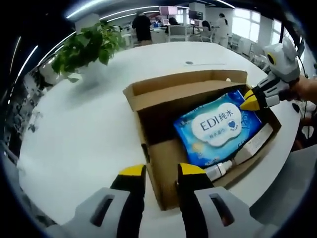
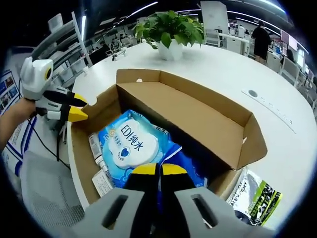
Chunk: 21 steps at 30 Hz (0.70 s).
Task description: Operate the shoe box by opening the lid, removing the specified soft item, and placing it in the target area until the item is outside and the box remains undamaged.
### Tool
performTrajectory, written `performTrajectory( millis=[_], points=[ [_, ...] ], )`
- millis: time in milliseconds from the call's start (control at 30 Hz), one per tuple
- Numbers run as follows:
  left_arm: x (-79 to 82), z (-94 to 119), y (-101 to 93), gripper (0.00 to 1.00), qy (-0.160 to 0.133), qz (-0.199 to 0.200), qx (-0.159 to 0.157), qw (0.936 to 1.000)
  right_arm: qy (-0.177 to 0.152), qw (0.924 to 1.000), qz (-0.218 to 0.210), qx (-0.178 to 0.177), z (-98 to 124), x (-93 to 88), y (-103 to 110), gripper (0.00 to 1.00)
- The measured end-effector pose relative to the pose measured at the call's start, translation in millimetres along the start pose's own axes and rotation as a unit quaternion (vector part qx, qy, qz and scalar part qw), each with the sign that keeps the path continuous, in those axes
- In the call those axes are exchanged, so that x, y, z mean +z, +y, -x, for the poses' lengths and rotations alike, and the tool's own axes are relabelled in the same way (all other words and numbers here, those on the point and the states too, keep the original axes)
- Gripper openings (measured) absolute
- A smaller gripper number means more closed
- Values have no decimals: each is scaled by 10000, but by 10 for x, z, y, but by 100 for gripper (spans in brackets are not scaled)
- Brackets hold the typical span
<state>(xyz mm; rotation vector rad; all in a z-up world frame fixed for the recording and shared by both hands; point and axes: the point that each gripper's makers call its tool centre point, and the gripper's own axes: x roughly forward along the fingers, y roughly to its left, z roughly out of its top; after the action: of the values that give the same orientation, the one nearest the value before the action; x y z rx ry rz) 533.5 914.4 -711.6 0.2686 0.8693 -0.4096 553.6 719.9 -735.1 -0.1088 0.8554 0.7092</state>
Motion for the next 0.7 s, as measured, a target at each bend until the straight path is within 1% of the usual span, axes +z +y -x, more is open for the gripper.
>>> performTrajectory(
  millis=[167,233,367,467,567,700],
  points=[
    [66,-17,-35,29,-28,-166,19,9999,10,10000,-5,10,-8,-14,-10,0],
    [107,-29,-59,29,-66,-234,7,9997,11,10000,-14,15,-9,-19,-13,0],
    [175,-91,-162,28,-99,-326,-130,9993,16,10000,-9,20,-10,-27,-17,0],
    [195,-148,-225,28,-92,-332,-254,9991,16,10000,-14,30,-15,-31,-22,0],
    [186,-219,-281,28,-7,-343,-383,9987,21,10000,-29,33,-18,-36,-28,0],
    [125,-311,-372,28,210,-255,-680,9971,31,10000,35,20,-20,-46,-25,0]
  ],
)
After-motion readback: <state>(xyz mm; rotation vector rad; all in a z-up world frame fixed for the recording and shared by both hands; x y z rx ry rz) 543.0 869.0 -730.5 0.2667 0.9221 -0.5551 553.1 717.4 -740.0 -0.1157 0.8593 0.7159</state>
